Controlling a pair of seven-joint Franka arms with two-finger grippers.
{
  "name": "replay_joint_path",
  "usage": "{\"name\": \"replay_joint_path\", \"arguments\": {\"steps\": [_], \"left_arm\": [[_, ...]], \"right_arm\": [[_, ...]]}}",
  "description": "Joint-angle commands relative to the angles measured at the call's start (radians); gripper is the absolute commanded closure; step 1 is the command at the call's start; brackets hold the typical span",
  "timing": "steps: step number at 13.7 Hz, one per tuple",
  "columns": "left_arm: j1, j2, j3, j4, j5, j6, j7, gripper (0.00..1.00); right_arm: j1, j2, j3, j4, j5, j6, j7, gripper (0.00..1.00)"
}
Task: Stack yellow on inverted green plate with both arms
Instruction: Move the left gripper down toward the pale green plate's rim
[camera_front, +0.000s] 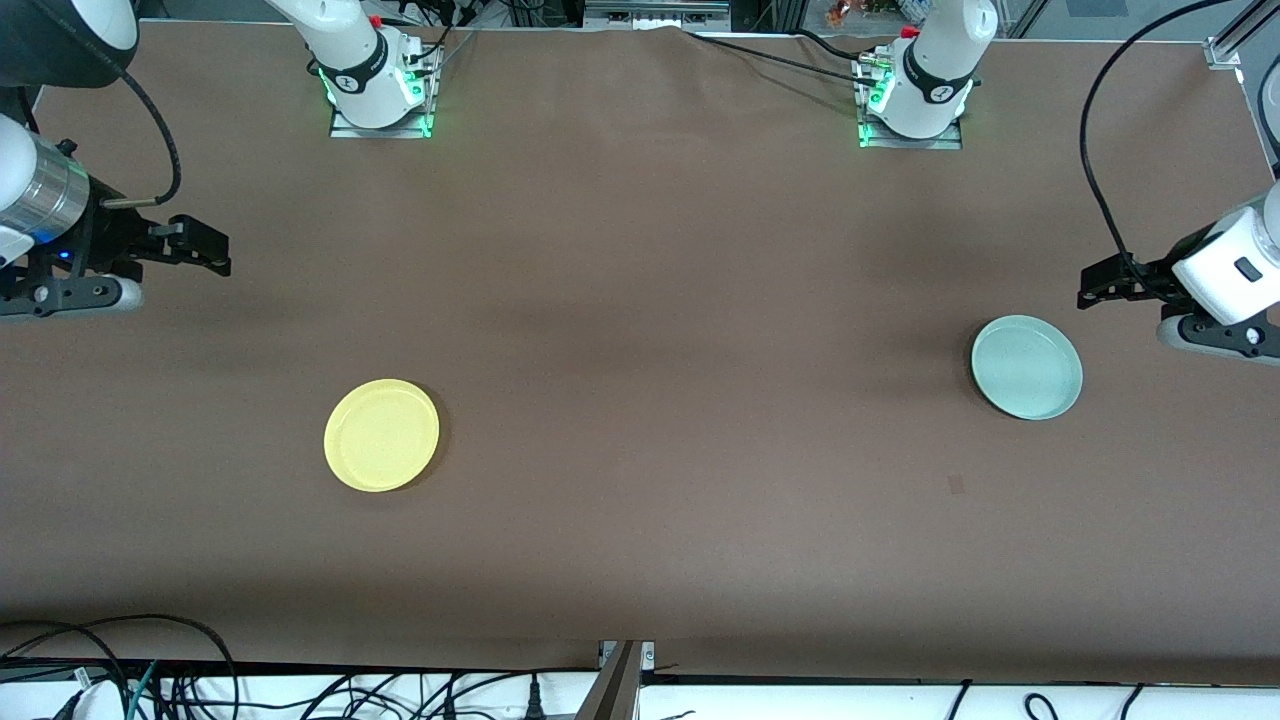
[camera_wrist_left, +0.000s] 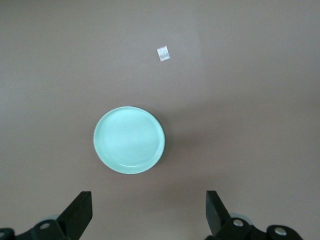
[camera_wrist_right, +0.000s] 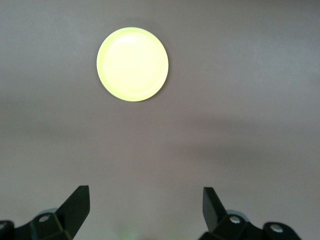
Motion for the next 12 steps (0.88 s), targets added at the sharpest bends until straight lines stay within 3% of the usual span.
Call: {"name": "replay_joint_path", "arguments": {"steps": [1, 6, 10, 12], "left_arm": [[0.058, 0.068, -0.005, 0.042, 0.032, -0.022, 0.178, 0.0], [0.153, 0.227, -0.007, -0.004, 0.05, 0.207, 0.41, 0.0], [0.204, 0.244, -0.008, -0.241, 0.064, 0.573, 0.565, 0.0], [0.209, 0.27, -0.008, -0.324, 0.065, 0.696, 0.579, 0.0]], "right_arm": [[-0.003, -0.005, -0.001, 0.009, -0.008, -0.025, -0.016, 0.0], [-0.001, -0.002, 0.003, 0.012, -0.004, -0.012, -0.013, 0.0], [0.0, 0.005, 0.003, 0.026, -0.002, -0.008, -0.01, 0.0], [0.0, 0.019, 0.003, 0.041, -0.001, -0.008, -0.015, 0.0]]}}
